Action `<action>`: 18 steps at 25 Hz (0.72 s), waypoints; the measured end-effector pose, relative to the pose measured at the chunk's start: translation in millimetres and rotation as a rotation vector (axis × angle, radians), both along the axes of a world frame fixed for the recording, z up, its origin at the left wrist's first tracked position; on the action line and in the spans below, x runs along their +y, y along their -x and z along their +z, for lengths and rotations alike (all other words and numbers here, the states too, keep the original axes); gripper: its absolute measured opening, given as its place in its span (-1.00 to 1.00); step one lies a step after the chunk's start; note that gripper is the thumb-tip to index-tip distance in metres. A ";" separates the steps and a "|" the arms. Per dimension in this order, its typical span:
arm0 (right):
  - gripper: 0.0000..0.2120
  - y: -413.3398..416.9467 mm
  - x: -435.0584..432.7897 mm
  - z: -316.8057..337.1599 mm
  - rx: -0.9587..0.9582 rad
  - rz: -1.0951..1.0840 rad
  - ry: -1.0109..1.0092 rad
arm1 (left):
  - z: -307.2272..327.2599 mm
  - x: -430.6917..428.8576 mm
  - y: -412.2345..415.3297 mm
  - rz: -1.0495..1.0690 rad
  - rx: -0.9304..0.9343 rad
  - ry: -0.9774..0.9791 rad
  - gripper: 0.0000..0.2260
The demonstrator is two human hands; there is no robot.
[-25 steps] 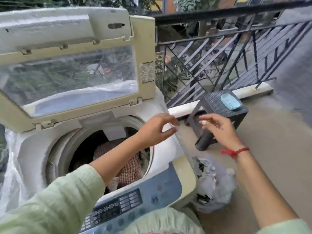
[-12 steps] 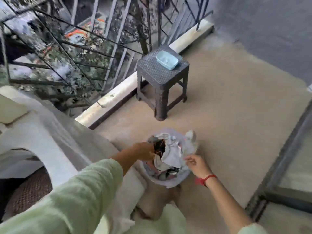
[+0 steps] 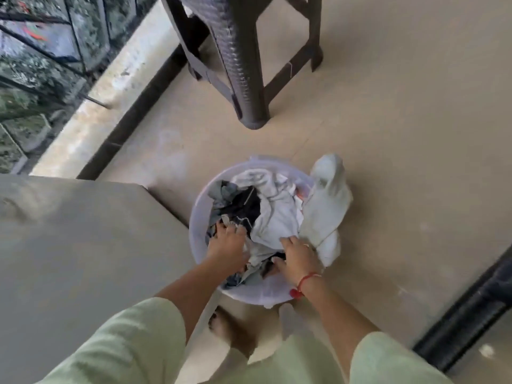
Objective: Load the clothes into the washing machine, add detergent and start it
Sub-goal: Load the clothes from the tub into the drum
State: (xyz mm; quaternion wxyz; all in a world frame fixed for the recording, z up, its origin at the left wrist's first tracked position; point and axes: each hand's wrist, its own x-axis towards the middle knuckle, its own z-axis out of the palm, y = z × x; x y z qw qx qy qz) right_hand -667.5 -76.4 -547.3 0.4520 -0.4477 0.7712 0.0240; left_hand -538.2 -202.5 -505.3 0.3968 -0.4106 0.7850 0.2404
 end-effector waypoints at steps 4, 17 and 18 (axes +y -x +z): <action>-0.33 -25.4 -34.6 -45.0 0.050 -0.187 0.039 | -46.7 -10.6 -9.3 0.125 0.080 0.169 -0.32; -0.77 -25.7 -31.9 23.8 -0.292 -0.940 0.540 | -17.8 -20.1 -9.5 0.372 0.540 0.098 -0.85; -0.73 -26.7 -26.2 40.4 -0.293 -0.999 0.576 | -1.5 -18.1 -13.4 0.429 0.611 0.048 -0.85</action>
